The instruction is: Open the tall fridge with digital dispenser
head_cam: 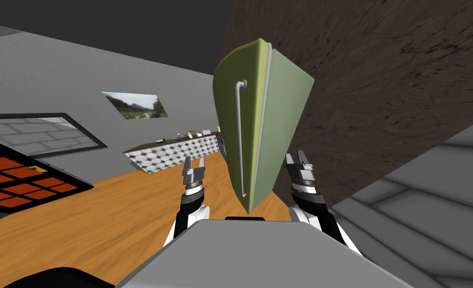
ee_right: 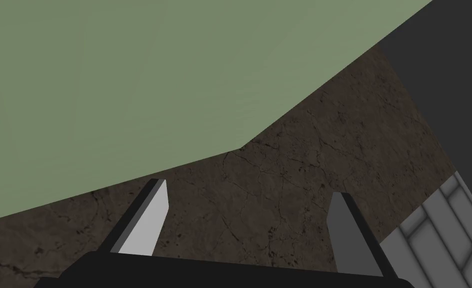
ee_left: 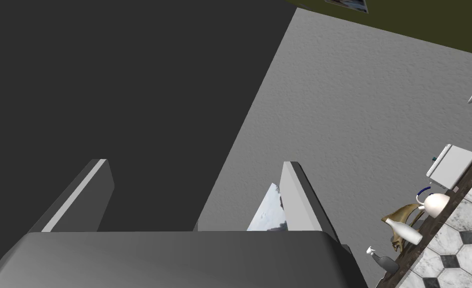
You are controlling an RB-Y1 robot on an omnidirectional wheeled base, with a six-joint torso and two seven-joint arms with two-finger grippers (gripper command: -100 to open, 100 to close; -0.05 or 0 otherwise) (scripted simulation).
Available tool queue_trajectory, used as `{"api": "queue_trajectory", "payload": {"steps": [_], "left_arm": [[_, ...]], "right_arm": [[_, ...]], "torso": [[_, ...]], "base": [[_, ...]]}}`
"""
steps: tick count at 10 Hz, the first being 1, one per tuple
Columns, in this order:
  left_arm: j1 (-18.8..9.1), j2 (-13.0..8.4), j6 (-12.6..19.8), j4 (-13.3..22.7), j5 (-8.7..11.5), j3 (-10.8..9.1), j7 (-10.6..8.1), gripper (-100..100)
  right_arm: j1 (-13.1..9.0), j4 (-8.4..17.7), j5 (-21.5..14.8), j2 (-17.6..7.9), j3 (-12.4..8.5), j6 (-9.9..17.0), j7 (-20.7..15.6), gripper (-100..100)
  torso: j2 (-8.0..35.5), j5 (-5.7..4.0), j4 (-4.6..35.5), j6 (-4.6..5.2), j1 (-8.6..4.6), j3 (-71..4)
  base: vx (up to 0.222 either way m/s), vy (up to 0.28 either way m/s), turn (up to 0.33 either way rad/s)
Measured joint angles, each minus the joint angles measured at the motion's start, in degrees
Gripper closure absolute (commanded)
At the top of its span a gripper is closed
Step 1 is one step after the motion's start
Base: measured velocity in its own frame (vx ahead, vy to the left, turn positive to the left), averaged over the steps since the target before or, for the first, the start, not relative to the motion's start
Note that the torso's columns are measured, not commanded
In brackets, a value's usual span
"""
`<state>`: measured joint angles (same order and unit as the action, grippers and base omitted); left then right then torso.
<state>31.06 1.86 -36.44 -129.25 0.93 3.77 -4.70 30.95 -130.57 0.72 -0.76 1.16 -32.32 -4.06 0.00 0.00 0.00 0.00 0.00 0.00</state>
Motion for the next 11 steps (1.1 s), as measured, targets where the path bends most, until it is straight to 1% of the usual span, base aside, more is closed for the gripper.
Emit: {"api": "queue_trajectory", "payload": {"steps": [1, 2, 9, 10, 11], "left_arm": [[0.0, 0.0, 0.0, 0.0, 0.0, 0.00, 0.00, 0], [0.0, 0.0, 0.0, 0.0, 0.0, 0.00, 0.00, 0], [0.0, 0.0, 0.0, 0.0, 0.0, 0.00, 0.00, 0], [0.0, 0.0, 0.0, 0.0, 0.0, 0.00, 0.00, 0], [0.0, 0.0, 0.0, 0.0, 0.0, 0.00, 0.00, 0]], "right_arm": [[0.0, 0.0, 0.0, 0.0, 0.0, 0.0, 0.0, 0], [0.0, 0.0, 0.0, 0.0, 0.0, 0.0, 0.0, 0], [0.0, 0.0, 0.0, 0.0, 0.0, 0.0, 0.0, 0], [0.0, 0.0, 0.0, 0.0, 0.0, 0.0, 0.0, -100], [-0.1, 0.2, 0.2, -1.0, 0.0, 0.0, 0.4, -100]], "torso": [[2.3, 0.00, 2.3, 0.00, 0.00, -4.7], [6.0, 0.00, 6.0, 0.00, 0.00, -12.0], [35.4, 0.00, 35.4, 0.00, 0.00, -70.7], [39.6, 0.00, 39.6, 0.00, 0.00, -79.2], [41.6, 0.00, 41.5, -0.01, -0.01, -83.1]], "base": [[0.000, 0.000, 0.000], [0.000, 0.000, 0.000], [0.000, 0.000, 0.000], [-0.001, -0.001, 0.041], [-0.013, -0.003, 0.082]]}}
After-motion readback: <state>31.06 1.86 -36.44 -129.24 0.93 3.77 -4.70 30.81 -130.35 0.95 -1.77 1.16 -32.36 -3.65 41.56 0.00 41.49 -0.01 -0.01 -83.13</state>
